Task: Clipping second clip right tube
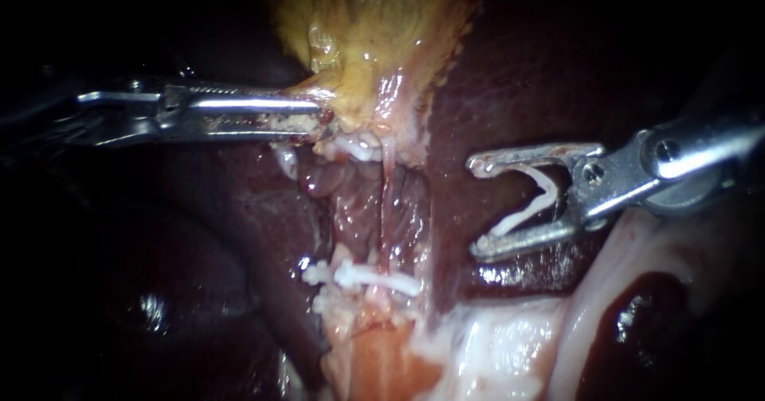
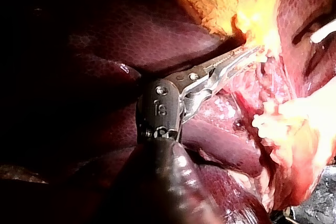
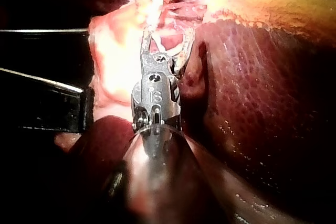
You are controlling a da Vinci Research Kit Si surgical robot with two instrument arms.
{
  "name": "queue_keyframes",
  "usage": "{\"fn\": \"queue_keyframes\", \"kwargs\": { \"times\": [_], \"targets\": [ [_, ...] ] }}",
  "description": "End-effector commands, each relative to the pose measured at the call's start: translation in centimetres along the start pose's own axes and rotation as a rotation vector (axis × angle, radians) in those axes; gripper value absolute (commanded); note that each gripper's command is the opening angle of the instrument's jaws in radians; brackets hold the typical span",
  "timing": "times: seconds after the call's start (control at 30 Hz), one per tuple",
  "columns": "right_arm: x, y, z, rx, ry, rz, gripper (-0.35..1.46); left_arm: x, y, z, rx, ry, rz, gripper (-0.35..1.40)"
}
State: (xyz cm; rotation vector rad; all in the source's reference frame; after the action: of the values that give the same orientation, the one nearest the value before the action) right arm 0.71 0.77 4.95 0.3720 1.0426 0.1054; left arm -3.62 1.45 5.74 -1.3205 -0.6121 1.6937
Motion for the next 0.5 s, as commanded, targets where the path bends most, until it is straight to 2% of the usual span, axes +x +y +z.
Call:
{"fn": "queue_keyframes", "kwargs": {
  "times": [0.03,0.13,0.2,0.33,0.4,0.5],
  "targets": [
    [0.00,0.00,0.00,0.000,0.000,0.000,0.50,0.03,0.01,-0.04,-0.003,-0.001,-0.001,-0.35],
    [0.00,0.00,0.00,0.000,0.000,0.000,0.50,0.15,0.06,-0.23,0.006,0.001,-0.009,-0.35],
    [0.00,0.00,0.00,0.000,0.000,0.000,0.50,0.32,0.11,-0.42,0.007,0.019,-0.020,-0.35],
    [0.00,0.00,0.00,0.000,0.000,0.000,0.50,0.61,0.18,-0.77,0.015,0.082,-0.018,-0.35],
    [0.00,0.00,0.00,0.000,0.000,0.000,0.50,0.70,0.21,-0.93,0.023,0.107,-0.008,-0.35],
    [0.00,0.01,0.00,-0.001,0.000,0.001,0.50,0.75,0.23,-1.05,0.027,0.117,-0.014,-0.35]
  ]
}}
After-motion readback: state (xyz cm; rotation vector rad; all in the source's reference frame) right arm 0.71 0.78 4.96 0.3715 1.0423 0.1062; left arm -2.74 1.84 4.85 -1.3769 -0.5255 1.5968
